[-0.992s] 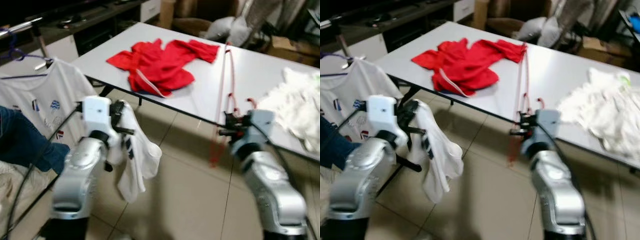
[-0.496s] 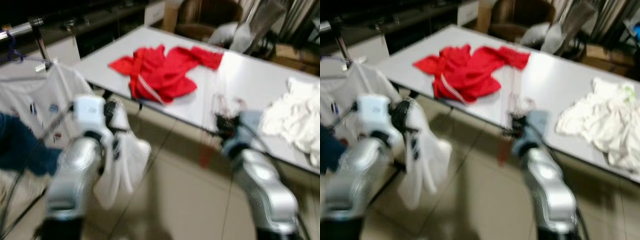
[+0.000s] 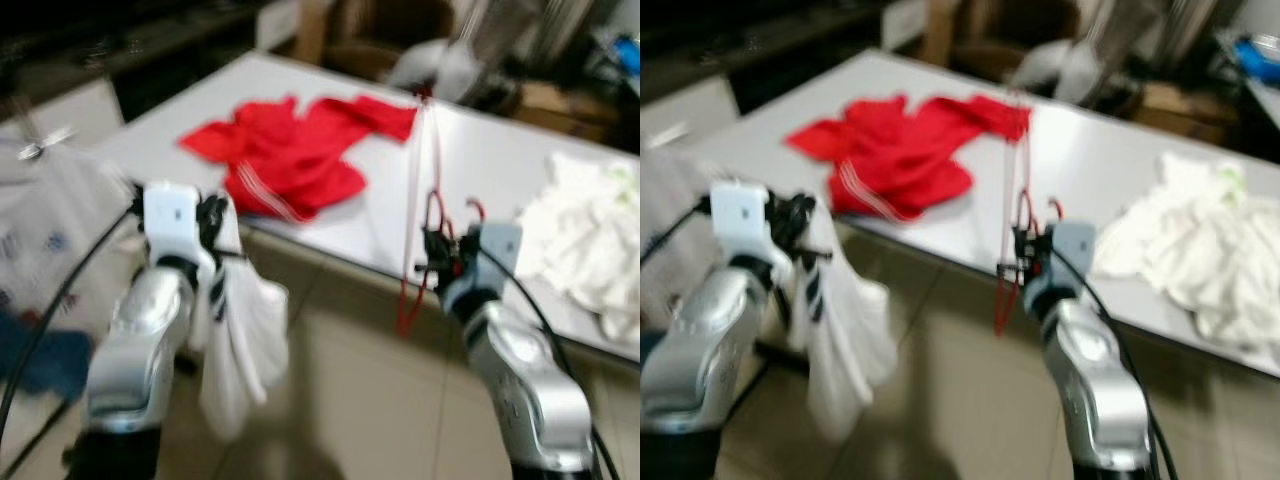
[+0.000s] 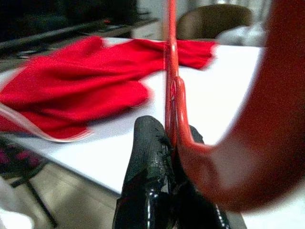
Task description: Hang hanger
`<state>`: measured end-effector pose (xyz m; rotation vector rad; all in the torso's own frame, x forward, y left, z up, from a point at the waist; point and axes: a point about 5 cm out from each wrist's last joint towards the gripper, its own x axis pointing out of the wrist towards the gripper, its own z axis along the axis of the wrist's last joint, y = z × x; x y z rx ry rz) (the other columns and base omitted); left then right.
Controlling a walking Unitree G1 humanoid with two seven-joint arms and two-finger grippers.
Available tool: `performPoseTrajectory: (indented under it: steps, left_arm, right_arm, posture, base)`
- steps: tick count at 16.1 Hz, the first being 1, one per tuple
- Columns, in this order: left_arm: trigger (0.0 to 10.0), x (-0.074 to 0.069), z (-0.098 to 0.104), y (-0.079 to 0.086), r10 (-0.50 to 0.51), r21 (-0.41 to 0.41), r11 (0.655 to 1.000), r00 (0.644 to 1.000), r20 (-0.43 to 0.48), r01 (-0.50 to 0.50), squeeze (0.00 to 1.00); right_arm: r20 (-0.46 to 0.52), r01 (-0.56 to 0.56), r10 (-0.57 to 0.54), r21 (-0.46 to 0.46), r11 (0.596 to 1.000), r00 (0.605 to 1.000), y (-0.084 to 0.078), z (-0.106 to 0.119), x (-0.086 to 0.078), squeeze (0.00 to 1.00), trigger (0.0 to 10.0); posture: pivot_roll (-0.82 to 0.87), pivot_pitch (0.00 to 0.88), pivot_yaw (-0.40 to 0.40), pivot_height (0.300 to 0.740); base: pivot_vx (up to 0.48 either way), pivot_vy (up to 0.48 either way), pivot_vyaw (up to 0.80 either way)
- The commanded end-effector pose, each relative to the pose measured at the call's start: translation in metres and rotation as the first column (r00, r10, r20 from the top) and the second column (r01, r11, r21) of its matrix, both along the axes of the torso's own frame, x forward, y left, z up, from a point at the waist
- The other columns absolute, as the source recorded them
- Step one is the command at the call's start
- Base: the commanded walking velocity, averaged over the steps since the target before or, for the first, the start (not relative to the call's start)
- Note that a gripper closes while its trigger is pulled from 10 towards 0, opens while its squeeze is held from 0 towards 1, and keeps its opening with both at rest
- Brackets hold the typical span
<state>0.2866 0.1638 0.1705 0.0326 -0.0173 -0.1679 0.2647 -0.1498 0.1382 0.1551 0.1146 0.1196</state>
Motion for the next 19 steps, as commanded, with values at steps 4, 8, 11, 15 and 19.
performPoseTrajectory:
  steps: [4,8,11,15,19]
  left_arm:
    - [10.0,0.0080,0.0110,-0.0029,-0.059,0.025,0.998,0.998,0.031,0.059,0.00]
    - [10.0,0.0111,0.0120,-0.0057,-0.074,0.025,0.997,0.997,0.037,0.073,0.00]
    - [10.0,0.0096,0.0105,-0.0057,-0.069,0.015,0.998,0.997,0.038,0.069,0.00]
    - [10.0,0.0100,0.0072,-0.0043,-0.065,0.012,0.998,0.997,0.038,0.064,0.00]
    - [10.0,0.0124,0.0082,-0.0001,-0.048,0.014,0.999,0.998,0.048,0.047,0.00]
  right_arm:
    - [0.027,0.033,-0.033,0.002,0.999,0.999,-0.0021,0.0031,0.0030,0.00,10.0]
    - [0.046,0.021,-0.020,-0.019,1.000,0.999,-0.0060,0.0063,0.0052,0.00,10.0]
    - [0.043,0.016,-0.015,-0.024,1.000,0.999,-0.0094,0.0061,0.0031,0.00,10.0]
    - [0.041,-0.010,0.012,-0.037,0.999,0.999,-0.0080,0.0069,0.0029,0.00,10.0]
    - [0.037,-0.042,0.044,-0.059,0.997,0.998,-0.0059,0.0057,0.0026,0.00,10.0]
  posture:
    - [0.14,0.000,-0.005,0.740]
    - [0.13,0.000,-0.001,0.740]
    - [0.12,0.000,-0.017,0.740]
    - [0.11,0.000,-0.025,0.740]
    - [0.10,0.000,-0.033,0.740]
  base:
    - [0.316,0.000,0.00]
    - [0.317,0.000,0.00]
    - [0.316,0.000,-0.53]
    - [0.317,0.000,-0.70]
    - [0.316,0.000,-0.10]
